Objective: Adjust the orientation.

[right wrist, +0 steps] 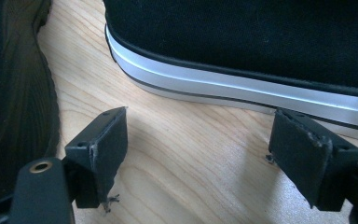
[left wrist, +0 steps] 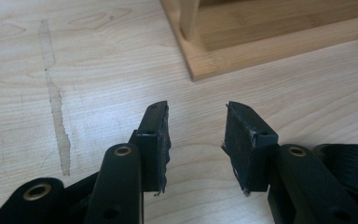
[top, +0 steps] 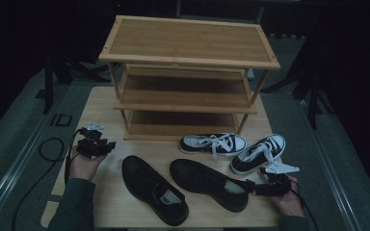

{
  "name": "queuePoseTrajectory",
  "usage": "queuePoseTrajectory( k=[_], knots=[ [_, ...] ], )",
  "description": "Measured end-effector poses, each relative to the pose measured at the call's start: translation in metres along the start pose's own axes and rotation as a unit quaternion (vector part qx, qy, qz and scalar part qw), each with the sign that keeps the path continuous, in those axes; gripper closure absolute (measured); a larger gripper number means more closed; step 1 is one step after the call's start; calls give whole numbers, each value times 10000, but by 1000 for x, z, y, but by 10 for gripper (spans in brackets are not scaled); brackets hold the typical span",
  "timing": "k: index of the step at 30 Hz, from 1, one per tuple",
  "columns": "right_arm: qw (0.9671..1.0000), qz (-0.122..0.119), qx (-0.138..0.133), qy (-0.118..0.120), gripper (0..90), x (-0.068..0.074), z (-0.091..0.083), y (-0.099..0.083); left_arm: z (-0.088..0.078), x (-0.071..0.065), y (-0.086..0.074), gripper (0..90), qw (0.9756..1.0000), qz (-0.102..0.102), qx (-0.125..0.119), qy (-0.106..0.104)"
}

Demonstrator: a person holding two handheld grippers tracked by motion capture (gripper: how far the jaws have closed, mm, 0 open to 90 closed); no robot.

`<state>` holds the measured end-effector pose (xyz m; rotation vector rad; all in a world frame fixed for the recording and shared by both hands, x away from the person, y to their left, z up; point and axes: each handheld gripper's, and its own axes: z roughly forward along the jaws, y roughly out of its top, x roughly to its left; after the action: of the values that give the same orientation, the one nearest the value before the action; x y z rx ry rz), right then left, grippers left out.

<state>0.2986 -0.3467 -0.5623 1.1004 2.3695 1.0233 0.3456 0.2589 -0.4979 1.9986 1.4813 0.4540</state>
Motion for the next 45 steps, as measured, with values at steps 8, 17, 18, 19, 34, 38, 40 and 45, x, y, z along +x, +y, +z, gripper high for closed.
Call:
queuePoseTrajectory(
  k=[8, 17, 18, 19, 34, 38, 40, 45],
  knots=[
    [10000, -22, 15, 23, 179, 0, 0, 0, -9, -14, 5, 602, 9994, 321, 60, -122],
    [10000, -18, 14, 25, 179, 0, 0, 0, -15, -22, 8, 602, 9984, 486, 118, -266],
    [10000, -19, 14, 24, 179, 0, 0, 0, -15, -25, 8, 603, 9982, 495, 137, -315],
    [10000, -19, 14, 24, 179, 0, 0, 0, -15, -25, 8, 603, 9982, 495, 137, -315],
    [10000, -11, 11, 26, 179, 0, 0, 0, -29, -43, 15, 607, 9942, 876, 204, -587],
    [10000, -17, 9, 26, 179, 0, 0, 0, -29, -45, 16, 607, 9937, 912, 225, -615],
    [10000, -16, 8, 28, 179, 0, 0, 0, -29, -48, 15, 607, 9934, 921, 214, -644],
    [10000, -13, 6, 31, 179, 0, 0, 0, -30, -51, 15, 607, 9926, 969, 215, -702]
  ],
)
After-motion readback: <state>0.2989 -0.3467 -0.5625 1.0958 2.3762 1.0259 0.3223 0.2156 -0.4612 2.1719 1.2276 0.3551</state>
